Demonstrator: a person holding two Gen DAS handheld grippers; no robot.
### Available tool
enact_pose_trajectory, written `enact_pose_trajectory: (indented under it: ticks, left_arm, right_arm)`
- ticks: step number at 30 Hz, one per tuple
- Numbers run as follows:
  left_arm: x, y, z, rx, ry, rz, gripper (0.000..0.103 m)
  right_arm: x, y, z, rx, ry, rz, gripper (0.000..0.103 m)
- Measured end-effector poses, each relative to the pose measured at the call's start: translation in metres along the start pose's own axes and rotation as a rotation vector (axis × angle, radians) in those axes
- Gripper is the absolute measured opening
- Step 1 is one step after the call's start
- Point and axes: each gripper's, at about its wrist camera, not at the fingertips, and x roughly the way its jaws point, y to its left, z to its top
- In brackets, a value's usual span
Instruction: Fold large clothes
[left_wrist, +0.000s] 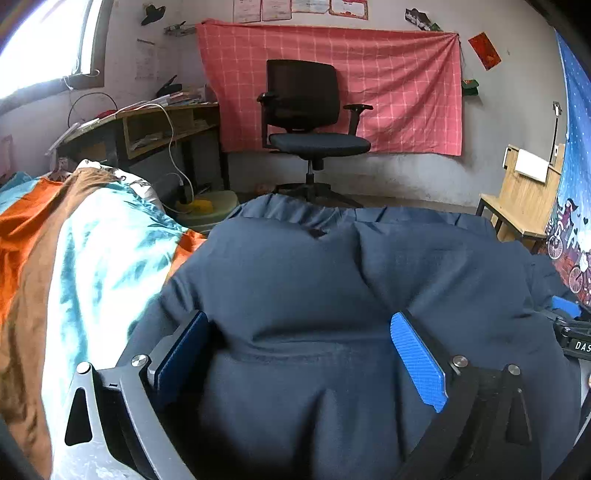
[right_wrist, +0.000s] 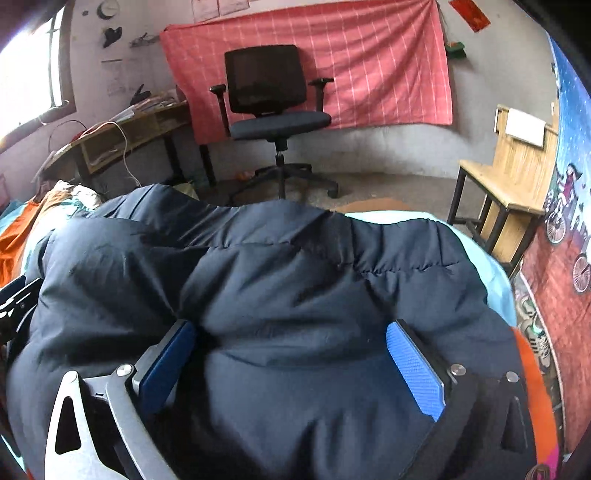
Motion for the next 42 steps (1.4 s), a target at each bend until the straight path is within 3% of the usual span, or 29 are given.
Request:
enact_pose_trajectory:
  ticks: [16,23,32,36,42]
  left_arm:
    - [0.012,0.002,0.004,-0.007,0.006,-0.021,0.101]
    - [0.008,-0.005,0.002,0.023,0.006,0.024,0.101]
    - [-0.004,0.000,0.000,0.043,0.063,0.046,0.101]
    - [-0.021,0.022,-0.001,0.059,0.041,0.051,0.101]
    - [-0.032,0.084,-0.002,-0.013,0.069,0.068,0.101]
  right_arm:
    - [0.021,-0.018,-0.001,0.069,0.019,0.057,0.103]
    - [0.012,-0.018,-0.007,0.073,-0.030,0.044,0.103]
    - [-0.009,-0.017,-0.015,0.091,-0.037,0.018,0.103]
    - [-0.030,-0.027,-0.018,0.115,-0.035,-0.013,0.103]
    - [-0.060,-0.063,-0.021,0.142,-0.035,-0.045,0.103]
